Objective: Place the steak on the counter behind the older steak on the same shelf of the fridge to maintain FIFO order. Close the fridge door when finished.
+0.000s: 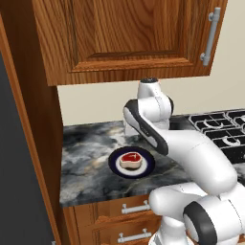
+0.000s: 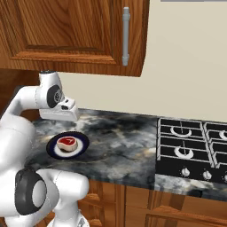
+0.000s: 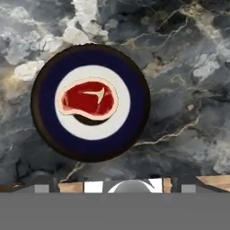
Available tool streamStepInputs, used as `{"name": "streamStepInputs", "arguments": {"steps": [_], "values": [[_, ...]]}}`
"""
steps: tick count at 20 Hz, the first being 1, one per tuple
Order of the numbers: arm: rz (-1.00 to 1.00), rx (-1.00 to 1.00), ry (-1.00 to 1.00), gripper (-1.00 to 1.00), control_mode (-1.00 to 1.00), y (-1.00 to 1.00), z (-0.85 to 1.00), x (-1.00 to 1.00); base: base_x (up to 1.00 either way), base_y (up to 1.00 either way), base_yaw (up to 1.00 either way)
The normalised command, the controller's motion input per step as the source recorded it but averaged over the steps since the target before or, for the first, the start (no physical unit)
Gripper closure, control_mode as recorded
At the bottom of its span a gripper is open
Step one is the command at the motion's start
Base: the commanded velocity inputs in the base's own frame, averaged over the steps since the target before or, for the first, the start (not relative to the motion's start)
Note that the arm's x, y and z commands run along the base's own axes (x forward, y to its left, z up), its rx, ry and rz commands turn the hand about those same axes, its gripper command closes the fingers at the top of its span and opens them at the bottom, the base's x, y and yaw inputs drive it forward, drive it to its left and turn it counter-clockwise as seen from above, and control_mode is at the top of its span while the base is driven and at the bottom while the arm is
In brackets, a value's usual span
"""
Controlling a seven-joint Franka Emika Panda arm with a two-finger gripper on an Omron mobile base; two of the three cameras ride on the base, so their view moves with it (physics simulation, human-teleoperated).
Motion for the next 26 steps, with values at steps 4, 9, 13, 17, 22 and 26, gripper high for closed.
{"name": "streamStepInputs", "arguments": {"steps": [4,9,13,17,22,26], "values": [[-0.54,0.03,0.04,-1.0,-1.0,0.54,-0.71,0.04,0.0,0.0,0.0],[-0.59,0.09,0.05,-1.0,-1.0,0.27,-0.55,0.18,0.0,0.0,0.0],[-0.59,0.04,0.03,-1.0,-1.0,0.11,-0.32,0.34,0.0,0.0,0.0],[-0.51,0.0,0.01,-1.0,-1.0,0.04,-0.13,0.48,0.0,0.0,0.0],[-0.4,0.0,0.0,-1.0,-1.0,0.25,-0.21,0.38,0.0,0.0,0.0],[-0.29,0.0,0.0,-1.0,-1.0,0.3,-0.36,-0.02,0.0,0.0,0.0]]}}
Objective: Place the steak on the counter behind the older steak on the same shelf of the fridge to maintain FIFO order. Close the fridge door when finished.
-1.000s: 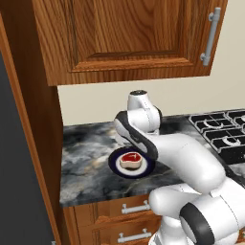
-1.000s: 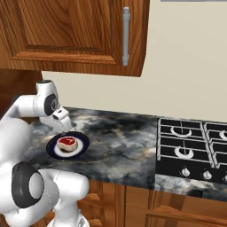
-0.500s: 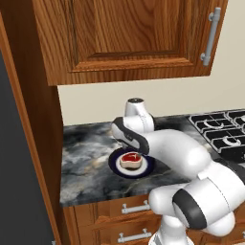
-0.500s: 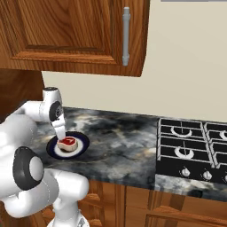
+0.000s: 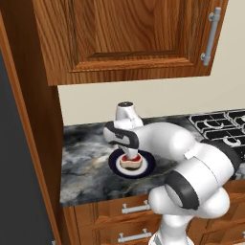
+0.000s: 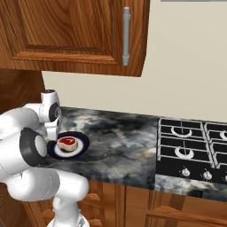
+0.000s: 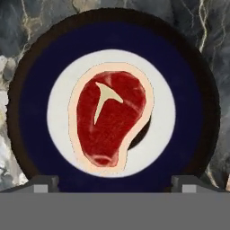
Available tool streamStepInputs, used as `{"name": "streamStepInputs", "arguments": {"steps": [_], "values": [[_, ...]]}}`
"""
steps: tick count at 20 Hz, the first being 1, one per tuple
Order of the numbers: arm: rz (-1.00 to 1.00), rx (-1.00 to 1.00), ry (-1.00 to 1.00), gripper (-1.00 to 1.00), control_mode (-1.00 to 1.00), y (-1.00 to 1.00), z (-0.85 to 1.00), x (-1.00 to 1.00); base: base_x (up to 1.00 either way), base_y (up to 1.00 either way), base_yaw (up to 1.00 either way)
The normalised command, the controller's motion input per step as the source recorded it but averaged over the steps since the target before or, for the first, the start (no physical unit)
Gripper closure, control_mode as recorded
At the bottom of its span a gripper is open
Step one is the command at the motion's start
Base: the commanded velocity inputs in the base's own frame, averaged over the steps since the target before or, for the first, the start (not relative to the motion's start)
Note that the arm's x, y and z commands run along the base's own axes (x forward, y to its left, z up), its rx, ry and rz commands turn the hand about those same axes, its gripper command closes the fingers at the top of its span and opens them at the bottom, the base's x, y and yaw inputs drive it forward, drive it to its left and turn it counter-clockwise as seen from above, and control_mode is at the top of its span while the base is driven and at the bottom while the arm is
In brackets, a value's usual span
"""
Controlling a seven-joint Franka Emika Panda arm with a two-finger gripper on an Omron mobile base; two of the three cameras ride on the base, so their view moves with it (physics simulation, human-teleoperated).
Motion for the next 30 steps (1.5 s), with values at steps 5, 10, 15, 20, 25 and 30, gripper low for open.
{"name": "streamStepInputs", "arguments": {"steps": [5,10,15,20,25,30], "values": [[-0.09,-0.01,0.0,-1.0,-1.0,0.08,-0.18,-0.07,0.0,0.0,0.0],[-0.09,-0.05,-0.12,-1.0,-1.0,0.05,-0.09,-0.51,0.0,0.0,0.0],[-0.18,-0.04,-0.16,-1.0,-1.0,0.0,-0.01,-0.49,0.0,0.0,0.0],[-0.11,0.0,-0.08,-1.0,-1.0,0.0,0.0,0.04,0.0,0.0,0.0],[-0.01,0.0,-0.07,-1.0,-1.0,-0.03,0.0,0.16,0.0,0.0,0.0],[0.0,0.0,0.0,-1.0,-1.0,0.0,-0.01,0.35,0.0,0.0,0.0]]}}
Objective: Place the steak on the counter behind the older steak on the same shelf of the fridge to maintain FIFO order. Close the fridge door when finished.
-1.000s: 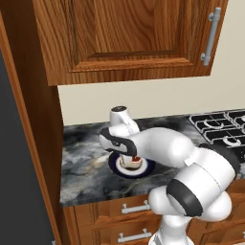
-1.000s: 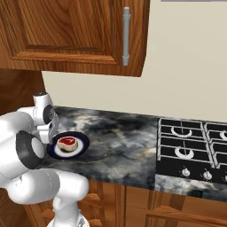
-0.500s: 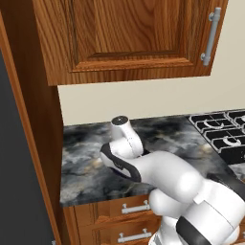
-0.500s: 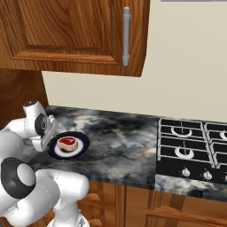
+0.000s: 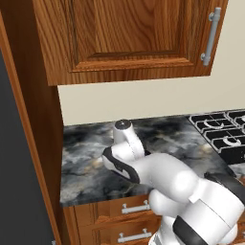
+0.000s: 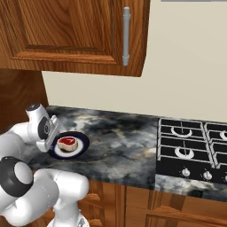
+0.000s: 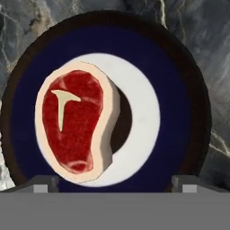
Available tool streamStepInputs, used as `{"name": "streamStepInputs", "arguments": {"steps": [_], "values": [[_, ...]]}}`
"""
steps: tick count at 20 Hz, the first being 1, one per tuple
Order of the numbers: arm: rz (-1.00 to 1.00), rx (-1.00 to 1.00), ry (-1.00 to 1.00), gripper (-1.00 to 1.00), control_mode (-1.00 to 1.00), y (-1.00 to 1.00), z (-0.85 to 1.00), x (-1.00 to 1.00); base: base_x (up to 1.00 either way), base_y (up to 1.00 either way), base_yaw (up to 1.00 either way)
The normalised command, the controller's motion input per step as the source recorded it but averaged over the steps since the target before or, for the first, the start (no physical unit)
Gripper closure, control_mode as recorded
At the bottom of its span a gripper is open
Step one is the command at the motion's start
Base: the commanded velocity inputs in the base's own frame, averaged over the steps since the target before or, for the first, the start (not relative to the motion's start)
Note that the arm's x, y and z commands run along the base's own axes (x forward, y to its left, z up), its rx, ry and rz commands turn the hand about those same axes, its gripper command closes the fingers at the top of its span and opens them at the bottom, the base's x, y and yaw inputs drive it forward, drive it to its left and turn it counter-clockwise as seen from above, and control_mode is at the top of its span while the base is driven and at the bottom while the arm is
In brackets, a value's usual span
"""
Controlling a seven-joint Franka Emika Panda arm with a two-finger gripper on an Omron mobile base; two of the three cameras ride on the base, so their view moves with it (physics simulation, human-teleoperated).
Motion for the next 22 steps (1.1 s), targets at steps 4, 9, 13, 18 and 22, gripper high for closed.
{"name": "streamStepInputs", "arguments": {"steps": [4,9,13,18,22], "values": [[0.0,0.0,0.0,-1.0,-1.0,0.0,-0.14,0.51,0.0,0.0,0.0],[0.0,0.0,0.0,-1.0,-1.0,0.0,-0.19,0.34,0.0,0.0,0.0],[0.0,0.0,0.0,-1.0,-1.0,0.0,-0.2,0.06,0.0,0.0,0.0],[0.0,0.0,0.0,-1.0,-1.0,-0.04,-0.26,0.02,0.0,0.0,0.0],[0.0,0.0,0.0,-1.0,-1.0,-0.19,-0.31,0.05,0.0,0.0,0.0]]}}
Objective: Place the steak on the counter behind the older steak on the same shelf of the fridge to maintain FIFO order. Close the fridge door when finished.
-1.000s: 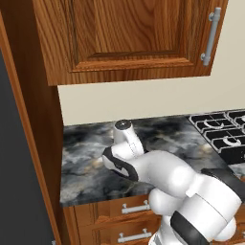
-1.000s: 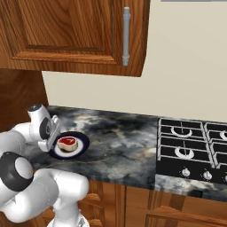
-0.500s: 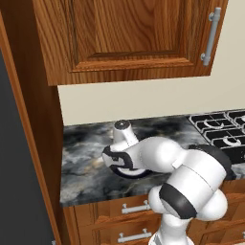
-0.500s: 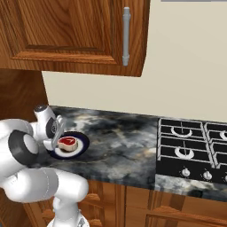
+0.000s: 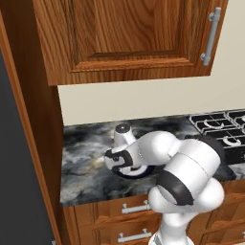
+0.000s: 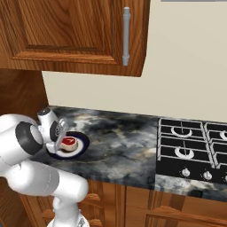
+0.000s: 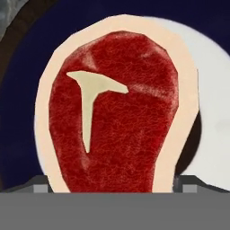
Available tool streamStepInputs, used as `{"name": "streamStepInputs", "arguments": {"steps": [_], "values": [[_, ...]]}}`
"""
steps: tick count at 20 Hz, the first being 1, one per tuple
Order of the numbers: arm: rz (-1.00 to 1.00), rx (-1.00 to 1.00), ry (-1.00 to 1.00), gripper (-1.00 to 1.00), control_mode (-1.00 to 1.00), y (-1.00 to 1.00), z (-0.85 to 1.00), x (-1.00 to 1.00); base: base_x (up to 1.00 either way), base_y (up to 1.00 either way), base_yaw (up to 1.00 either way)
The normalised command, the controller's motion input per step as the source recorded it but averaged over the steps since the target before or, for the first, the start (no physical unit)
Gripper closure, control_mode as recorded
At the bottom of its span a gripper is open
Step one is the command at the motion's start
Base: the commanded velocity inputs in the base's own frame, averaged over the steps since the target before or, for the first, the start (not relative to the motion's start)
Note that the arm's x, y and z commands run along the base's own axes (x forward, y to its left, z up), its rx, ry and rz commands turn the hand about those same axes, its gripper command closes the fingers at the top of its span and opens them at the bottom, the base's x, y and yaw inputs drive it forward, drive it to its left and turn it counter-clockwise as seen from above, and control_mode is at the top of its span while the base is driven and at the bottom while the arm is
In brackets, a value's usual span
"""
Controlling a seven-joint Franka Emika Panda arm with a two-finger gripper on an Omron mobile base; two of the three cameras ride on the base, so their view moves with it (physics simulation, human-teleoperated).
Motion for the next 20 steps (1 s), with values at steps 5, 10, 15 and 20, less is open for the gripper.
{"name": "streamStepInputs", "arguments": {"steps": [5,10,15,20], "values": [[0.0,0.0,0.03,-1.0,-1.0,-0.05,-0.31,0.18,0.0,0.0,0.0],[0.0,0.0,0.05,1.0,-1.0,0.0,-0.2,0.04,0.0,0.0,0.0],[0.04,0.0,0.03,1.0,-1.0,-0.06,-0.05,-0.01,0.0,0.0,0.0],[0.01,0.0,-0.25,1.0,-1.0,-0.15,0.78,-0.69,0.0,0.0,0.0]]}}
